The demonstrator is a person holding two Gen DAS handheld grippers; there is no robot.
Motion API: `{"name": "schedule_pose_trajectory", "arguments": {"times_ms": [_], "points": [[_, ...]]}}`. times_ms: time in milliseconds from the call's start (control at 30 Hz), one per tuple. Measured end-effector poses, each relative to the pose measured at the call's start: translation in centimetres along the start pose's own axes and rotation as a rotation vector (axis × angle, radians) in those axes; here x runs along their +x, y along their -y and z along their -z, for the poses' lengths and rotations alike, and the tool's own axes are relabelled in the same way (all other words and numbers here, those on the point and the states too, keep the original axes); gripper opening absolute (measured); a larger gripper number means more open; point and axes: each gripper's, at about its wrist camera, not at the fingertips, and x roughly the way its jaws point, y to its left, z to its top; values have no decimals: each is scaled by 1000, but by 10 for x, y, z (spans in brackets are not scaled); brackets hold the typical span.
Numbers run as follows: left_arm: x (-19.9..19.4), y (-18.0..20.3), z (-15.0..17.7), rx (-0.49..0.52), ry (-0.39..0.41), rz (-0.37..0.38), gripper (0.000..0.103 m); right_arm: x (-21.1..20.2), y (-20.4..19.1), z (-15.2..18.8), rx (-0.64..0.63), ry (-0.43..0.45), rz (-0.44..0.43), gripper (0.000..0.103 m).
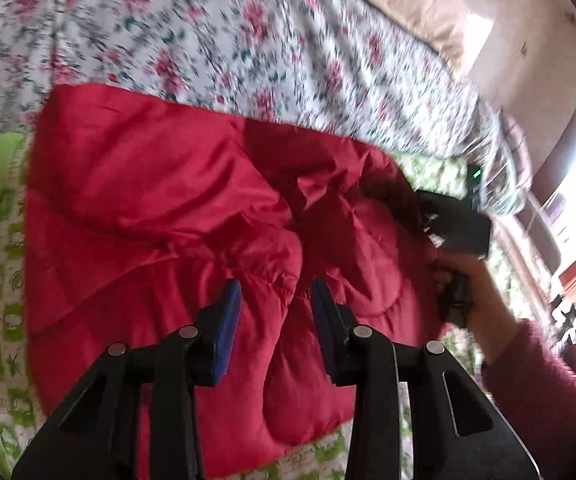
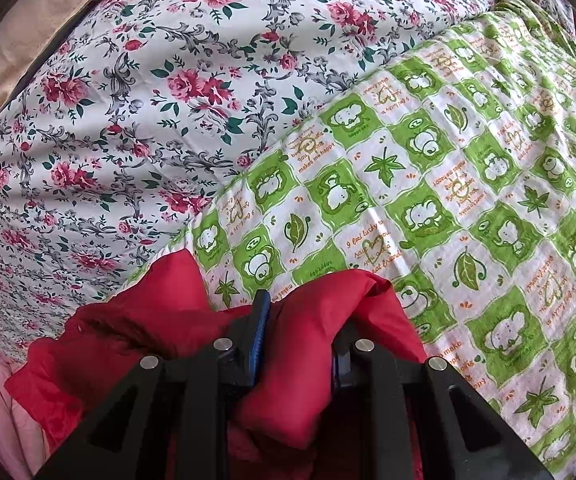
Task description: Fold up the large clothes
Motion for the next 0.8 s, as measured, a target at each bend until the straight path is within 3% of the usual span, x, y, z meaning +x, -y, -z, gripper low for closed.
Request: {"name": "schedule_pose_trajectory", "arguments": {"times_ms": [67,200,367,567,667,800], "points": [[27,12,-4,47,-44,-120,33,1,-2,-1,-1,-5,-2,24],[66,9,-9,56,-95,-235,33,-3,-4,-6,17,-30,-41,33],[86,-9,-17,-45,-100,-237,33,-44,-2,-15,38,-26,-133,43],[90,-7,-14,-40,-85,-282,33,-99,-20,-2,-109,45,-185,46],[91,-9,-12,-53,-83,-282,33,-107,-38,15,-216,33,-226,46],[91,-12,-12,-68,-86,-268,33,-91,-83,51,-501,-33,-190,46]]}}
